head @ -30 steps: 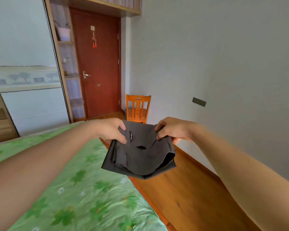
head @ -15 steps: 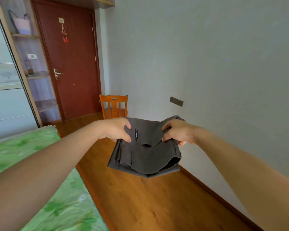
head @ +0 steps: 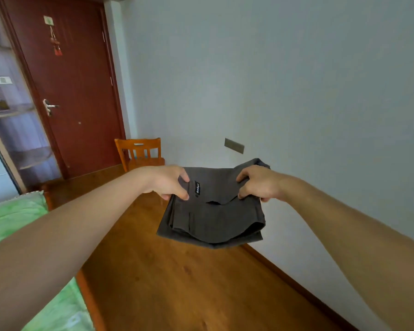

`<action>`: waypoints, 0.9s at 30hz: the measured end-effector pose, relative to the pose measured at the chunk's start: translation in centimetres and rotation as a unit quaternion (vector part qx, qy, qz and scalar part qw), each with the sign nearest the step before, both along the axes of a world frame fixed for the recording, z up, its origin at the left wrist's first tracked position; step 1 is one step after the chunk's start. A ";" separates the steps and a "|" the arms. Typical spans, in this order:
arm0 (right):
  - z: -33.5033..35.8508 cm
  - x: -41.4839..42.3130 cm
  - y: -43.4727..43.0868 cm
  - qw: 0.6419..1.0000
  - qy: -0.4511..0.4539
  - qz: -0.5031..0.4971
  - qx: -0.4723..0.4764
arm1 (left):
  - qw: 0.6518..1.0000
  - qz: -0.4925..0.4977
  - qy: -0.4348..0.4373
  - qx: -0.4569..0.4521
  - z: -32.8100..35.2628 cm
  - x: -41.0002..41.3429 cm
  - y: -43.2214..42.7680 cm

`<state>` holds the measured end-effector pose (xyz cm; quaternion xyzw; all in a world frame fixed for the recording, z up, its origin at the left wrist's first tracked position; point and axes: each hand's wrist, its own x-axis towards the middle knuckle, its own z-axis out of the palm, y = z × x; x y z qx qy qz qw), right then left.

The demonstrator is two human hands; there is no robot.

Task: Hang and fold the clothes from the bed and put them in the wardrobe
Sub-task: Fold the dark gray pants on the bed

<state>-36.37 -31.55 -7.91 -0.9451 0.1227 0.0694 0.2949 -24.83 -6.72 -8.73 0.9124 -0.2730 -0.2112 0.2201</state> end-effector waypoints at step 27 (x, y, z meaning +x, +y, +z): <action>-4.9 68.0 12.4 0.940 -0.039 0.338 0.013 | 0.948 0.317 0.011 0.016 -4.5 51.9 14.2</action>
